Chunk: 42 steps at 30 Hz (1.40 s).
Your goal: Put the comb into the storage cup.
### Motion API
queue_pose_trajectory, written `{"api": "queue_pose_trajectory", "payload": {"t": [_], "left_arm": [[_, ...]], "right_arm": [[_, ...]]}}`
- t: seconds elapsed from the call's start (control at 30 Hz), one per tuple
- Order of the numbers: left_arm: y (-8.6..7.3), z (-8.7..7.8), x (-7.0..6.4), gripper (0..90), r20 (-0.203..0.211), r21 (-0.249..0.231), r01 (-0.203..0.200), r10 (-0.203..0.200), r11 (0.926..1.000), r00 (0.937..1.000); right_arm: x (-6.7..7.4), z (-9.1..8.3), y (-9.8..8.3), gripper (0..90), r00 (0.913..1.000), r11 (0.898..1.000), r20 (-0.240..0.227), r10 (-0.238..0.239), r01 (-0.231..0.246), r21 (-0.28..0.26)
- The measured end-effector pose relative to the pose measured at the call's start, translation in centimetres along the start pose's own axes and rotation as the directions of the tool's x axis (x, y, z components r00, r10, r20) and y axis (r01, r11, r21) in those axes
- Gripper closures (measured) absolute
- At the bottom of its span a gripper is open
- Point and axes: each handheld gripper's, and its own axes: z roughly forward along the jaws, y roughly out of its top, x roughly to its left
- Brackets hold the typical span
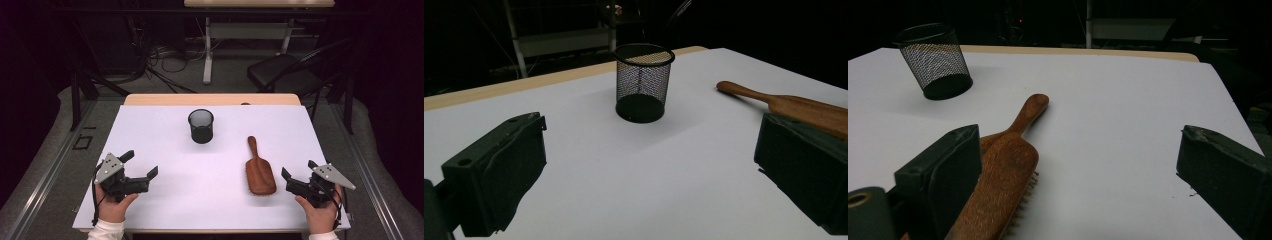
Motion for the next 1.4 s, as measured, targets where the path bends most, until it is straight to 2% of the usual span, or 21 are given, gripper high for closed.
{"api": "queue_pose_trajectory", "payload": {"t": [0.17, 0.4, 0.47, 0.67, 0.83, 1.0, 1.23, 1.37, 1.4], "left_arm": [[-0.1, 0.2, 0.0, 0.2, 0.011, -0.003, 0.006, -0.006, 1.0, 0.9999], [-0.2, 0.3, -0.3, 0.2, 0.018, 0.006, -0.006, 0.006, 1.0, 0.9998], [-0.3, 0.3, -0.4, 0.2, 0.023, 0.01, -0.005, 0.005, 0.9999, 0.9997], [-0.6, 0.3, -0.5, 0.3, 0.026, 0.025, 0.0, 0.0, 0.9997, 0.9997], [-0.8, 0.4, -0.2, 0.2, 0.028, 0.033, 0.022, -0.023, 0.9992, 0.9993], [-0.9, 0.5, -0.1, 0.2, 0.02, 0.043, 0.044, -0.045, 0.9981, 0.9988], [-1.1, 0.6, -0.1, 0.3, 0.018, 0.055, 0.049, -0.05, 0.9973, 0.9986], [-1.2, 0.7, -0.1, 0.2, 0.017, 0.062, 0.05, -0.051, 0.9968, 0.9986], [-1.2, 0.7, -0.1, 0.2, 0.018, 0.062, 0.054, -0.055, 0.9966, 0.9983]], "right_arm": [[0.0, 0.1, -0.2, 5.2, 1.0, 1.0, -0.007, 0.001, -0.001, 0.007], [0.1, 0.3, 0.0, 10.6, 0.9999, 1.0, -0.012, -0.004, 0.004, 0.007], [0.2, 0.3, 0.0, 14.3, 0.9998, 1.0, -0.018, 0.005, -0.004, 0.015], [0.5, 0.8, 0.1, 14.5, 0.9995, 0.999, -0.029, -0.01, 0.011, 0.044], [0.6, 1.1, 0.2, 16.0, 0.999, 0.998, -0.036, -0.027, 0.029, 0.053], [0.6, 1.5, 0.4, 23.5, 0.9989, 0.997, -0.036, -0.03, 0.032, 0.07], [0.9, 2.6, 0.7, 30.3, 0.998, 0.989, -0.059, -0.024, 0.032, 0.143], [1.3, 3.2, 1.1, 31.9, 0.9959, 0.983, -0.081, -0.039, 0.053, 0.174], [1.6, 3.5, 1.4, 32.5, 0.9943, 0.979, -0.092, -0.054, 0.071, 0.191]]}}
